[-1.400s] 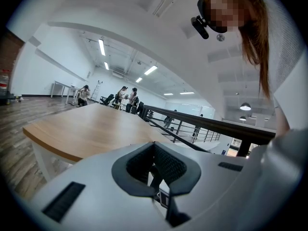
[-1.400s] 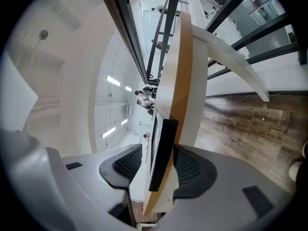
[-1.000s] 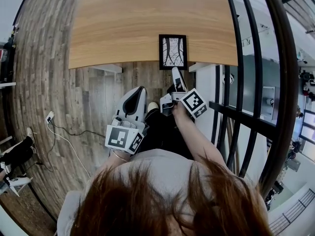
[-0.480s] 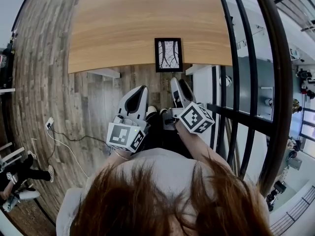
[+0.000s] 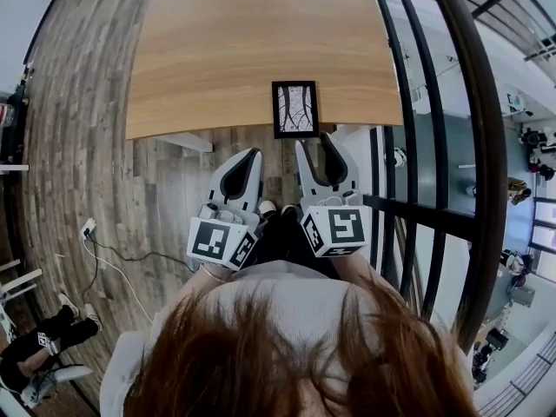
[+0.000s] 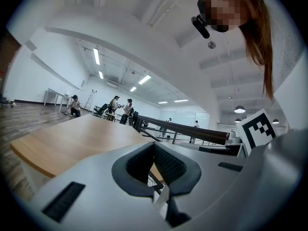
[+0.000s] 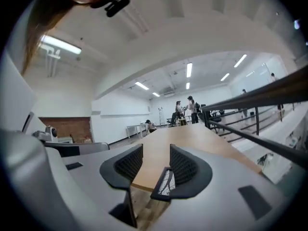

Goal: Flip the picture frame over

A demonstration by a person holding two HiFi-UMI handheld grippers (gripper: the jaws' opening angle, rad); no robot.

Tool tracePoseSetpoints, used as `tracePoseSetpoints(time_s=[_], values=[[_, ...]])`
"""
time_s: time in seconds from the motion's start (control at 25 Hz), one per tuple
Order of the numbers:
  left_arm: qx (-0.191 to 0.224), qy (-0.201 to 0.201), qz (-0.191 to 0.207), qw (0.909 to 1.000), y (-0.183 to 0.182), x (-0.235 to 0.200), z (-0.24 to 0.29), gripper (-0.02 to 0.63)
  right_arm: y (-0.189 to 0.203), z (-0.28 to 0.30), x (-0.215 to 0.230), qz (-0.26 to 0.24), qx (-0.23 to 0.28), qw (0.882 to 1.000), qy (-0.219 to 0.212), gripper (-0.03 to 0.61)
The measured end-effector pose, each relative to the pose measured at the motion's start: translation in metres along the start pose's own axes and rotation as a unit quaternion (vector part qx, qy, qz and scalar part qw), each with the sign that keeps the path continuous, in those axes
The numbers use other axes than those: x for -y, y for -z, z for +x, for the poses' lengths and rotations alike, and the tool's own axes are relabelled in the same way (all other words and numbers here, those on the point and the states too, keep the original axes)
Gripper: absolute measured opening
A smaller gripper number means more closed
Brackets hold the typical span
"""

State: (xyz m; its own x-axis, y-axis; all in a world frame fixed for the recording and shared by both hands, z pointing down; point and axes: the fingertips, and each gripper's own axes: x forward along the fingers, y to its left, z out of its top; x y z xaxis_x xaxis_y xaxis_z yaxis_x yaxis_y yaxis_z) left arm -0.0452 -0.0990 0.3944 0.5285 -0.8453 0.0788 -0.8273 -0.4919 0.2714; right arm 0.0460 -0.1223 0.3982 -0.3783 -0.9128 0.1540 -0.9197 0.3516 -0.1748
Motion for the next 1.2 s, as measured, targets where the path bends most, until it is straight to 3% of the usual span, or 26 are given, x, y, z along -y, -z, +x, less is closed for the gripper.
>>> tracePoseSetpoints(time_s=[0.12,0.64,0.76,1.2], values=[[0.012,0.001,0.005,0.9999,-0.010,0.002,0.000,0.006,-0.015,-0.002,-0.008,-0.041,0.017,0.999,-0.007,0.184],[0.043,0.005,0.015,0.9989,-0.036,0.003,0.005,0.006,-0.060,0.003,-0.017,-0.093,0.078,0.993,-0.001,0.178],[0.048,0.007,0.018,0.9987,-0.039,0.004,0.005,0.006,-0.066,0.000,-0.021,-0.113,0.088,0.990,-0.002,0.134],[0.056,0.013,0.023,0.9981,-0.047,0.009,0.003,0.006,-0.071,-0.005,-0.027,-0.112,0.100,0.989,-0.006,0.017]])
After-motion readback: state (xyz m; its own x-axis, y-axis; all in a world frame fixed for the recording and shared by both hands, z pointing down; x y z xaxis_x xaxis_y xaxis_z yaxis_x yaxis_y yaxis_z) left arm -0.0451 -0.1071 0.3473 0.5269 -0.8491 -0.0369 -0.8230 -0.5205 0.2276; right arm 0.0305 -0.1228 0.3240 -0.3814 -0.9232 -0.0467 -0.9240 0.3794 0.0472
